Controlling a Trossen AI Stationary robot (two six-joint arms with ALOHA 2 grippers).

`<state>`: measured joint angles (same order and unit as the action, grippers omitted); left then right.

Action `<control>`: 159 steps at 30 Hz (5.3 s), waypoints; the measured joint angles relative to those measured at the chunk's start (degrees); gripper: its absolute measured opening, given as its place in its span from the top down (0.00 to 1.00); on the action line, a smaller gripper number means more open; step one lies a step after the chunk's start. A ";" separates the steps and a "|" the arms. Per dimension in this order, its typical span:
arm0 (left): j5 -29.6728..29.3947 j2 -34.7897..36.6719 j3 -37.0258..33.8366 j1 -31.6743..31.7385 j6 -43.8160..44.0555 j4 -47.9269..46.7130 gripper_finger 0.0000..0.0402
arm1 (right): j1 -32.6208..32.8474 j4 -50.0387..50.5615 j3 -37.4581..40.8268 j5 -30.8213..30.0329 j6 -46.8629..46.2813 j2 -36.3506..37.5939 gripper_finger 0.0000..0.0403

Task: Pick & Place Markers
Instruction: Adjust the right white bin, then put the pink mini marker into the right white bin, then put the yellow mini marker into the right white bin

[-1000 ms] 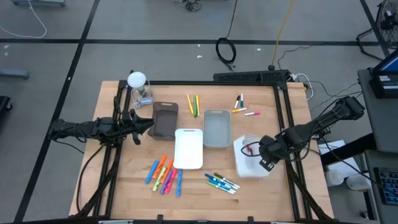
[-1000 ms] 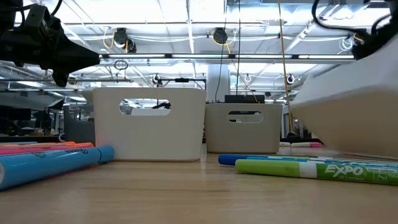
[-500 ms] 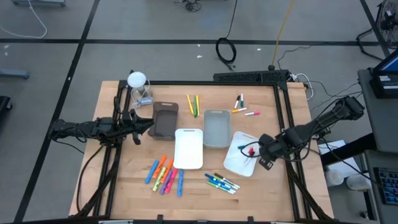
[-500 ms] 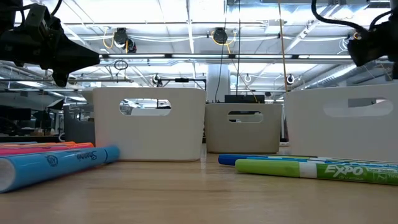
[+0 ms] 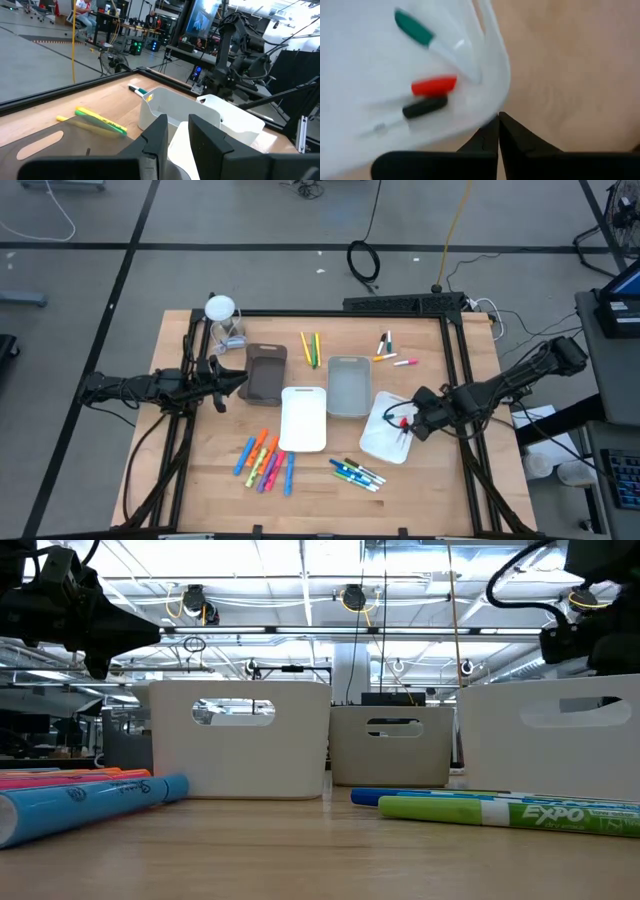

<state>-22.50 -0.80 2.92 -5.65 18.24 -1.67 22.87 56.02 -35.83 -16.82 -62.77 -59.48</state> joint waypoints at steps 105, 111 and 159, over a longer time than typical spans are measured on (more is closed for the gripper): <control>0.00 -0.02 0.00 -0.01 0.01 -0.03 0.80 | -66.22 -28.70 -3.08 13.34 83.21 -19.38 0.94; 0.00 0.00 0.00 -0.02 0.00 -0.02 0.80 | -59.47 -18.46 -13.29 13.69 80.76 -13.99 0.95; 0.00 -0.02 0.00 0.00 0.00 0.20 0.80 | -22.86 -11.70 -22.71 5.47 55.43 -13.99 0.64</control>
<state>-22.50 -0.82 2.92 -5.65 18.24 -1.48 0.01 44.32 -58.54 -11.35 -7.34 -73.47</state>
